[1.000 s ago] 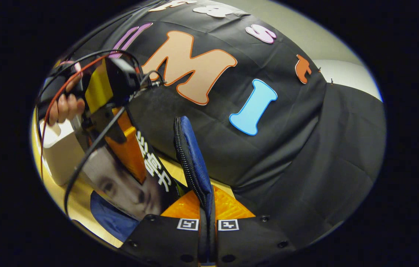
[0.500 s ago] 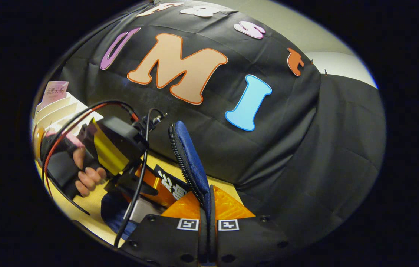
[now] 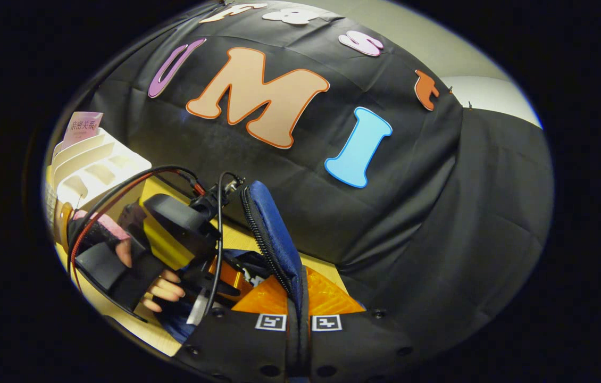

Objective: Open the schoolbag, grab two books from the bookshelf and put them into the schoolbag.

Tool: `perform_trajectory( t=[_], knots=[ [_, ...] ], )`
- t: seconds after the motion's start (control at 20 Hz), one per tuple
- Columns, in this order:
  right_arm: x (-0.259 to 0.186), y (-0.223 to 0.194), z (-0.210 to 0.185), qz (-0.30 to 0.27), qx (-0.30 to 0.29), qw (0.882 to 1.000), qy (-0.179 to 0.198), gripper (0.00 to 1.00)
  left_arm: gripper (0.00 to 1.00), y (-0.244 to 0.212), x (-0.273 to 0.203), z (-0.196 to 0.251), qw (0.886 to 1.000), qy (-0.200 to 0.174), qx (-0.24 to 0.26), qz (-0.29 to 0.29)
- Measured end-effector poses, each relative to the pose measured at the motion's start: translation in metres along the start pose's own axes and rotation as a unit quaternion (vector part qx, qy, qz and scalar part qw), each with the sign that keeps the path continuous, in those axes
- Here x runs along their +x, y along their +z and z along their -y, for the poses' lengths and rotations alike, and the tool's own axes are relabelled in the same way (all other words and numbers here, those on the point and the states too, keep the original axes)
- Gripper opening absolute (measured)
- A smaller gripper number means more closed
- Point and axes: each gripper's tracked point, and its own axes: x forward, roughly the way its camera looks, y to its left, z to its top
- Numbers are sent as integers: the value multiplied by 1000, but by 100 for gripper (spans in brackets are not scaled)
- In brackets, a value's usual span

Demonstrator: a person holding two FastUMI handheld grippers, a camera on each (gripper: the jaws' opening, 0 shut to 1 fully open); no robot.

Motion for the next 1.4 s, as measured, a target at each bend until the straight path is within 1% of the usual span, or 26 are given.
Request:
perform_trajectory(
  t=[0.15,0.2,0.25,0.3,0.35,0.4,0.45,0.5,0.55,0.6,0.65,0.75,0.8,0.85,0.9,0.95,1.0,1.1,1.25,1.3,1.4],
  knots=[
    [-1,-1,-1,1,-10,1000,6,4,92,16,-18,-7,998,39,25,37],
    [-1,-2,0,1,-12,1000,7,4,96,19,-28,-8,997,51,29,48],
    [-1,-2,1,0,-11,1000,7,5,92,22,-38,-7,996,61,30,57],
    [-2,-2,2,0,-9,1000,7,5,96,25,-50,-3,995,65,33,65],
    [-1,-2,3,-1,-6,1000,6,5,97,24,-59,3,994,69,40,72],
    [-2,-3,3,-2,-6,1000,8,5,92,21,-68,14,993,74,49,78],
    [-3,-3,3,-2,-8,1000,9,5,93,19,-82,24,992,80,59,83],
    [-4,-3,4,-2,-10,1000,10,4,96,18,-93,31,990,88,71,86],
    [-4,-4,4,-2,-10,1000,12,5,96,17,-107,36,988,94,86,92],
    [-4,-4,3,-3,-10,1000,13,4,96,16,-121,38,985,102,99,97],
    [-5,-4,3,-3,-10,1000,15,5,96,14,-132,42,983,106,110,103],
    [-6,-4,2,-3,-12,1000,17,5,96,17,-158,55,978,110,126,127],
    [-7,-4,1,-3,-13,1000,19,4,96,20,-173,61,974,115,135,139],
    [-7,-4,0,-4,-15,1000,20,5,93,24,-193,65,970,125,143,152],
    [-7,-5,-1,-4,-17,1000,22,5,93,30,-214,66,964,139,150,167],
    [-7,-5,-2,-4,-20,1000,22,4,96,37,-236,69,958,153,155,185],
    [-6,-5,-1,-5,-23,1000,20,5,96,44,-257,70,953,167,155,202],
    [-6,-6,-1,-7,-25,999,18,4,96,53,-305,71,944,187,145,229],
    [-4,-5,-2,-10,-28,999,19,5,95,69,-381,68,928,212,134,275],
    [-3,-6,-3,-11,-28,999,20,4,95,72,-408,63,923,225,129,286],
    [-2,-6,-3,-13,-30,999,18,5,95,78,-461,44,909,264,121,300]
  ],
)
